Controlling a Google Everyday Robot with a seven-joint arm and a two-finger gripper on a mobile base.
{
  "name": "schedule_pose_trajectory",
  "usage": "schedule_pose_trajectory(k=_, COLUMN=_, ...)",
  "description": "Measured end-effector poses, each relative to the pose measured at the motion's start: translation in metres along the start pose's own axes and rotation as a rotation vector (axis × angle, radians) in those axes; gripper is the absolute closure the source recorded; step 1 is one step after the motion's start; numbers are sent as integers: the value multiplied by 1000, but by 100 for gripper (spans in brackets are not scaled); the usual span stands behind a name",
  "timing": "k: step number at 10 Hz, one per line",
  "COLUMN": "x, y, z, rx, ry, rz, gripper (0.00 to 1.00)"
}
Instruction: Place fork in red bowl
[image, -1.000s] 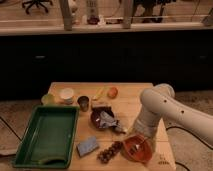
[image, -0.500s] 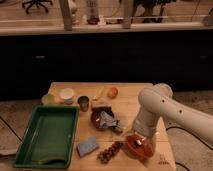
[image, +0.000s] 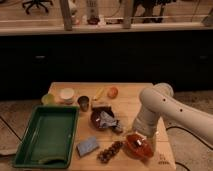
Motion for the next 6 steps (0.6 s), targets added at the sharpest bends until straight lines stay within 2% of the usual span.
schedule_pose_trajectory(k=6, x=12, y=-2, z=-2, rx=11, ry=-29, rz=-2, gripper=20)
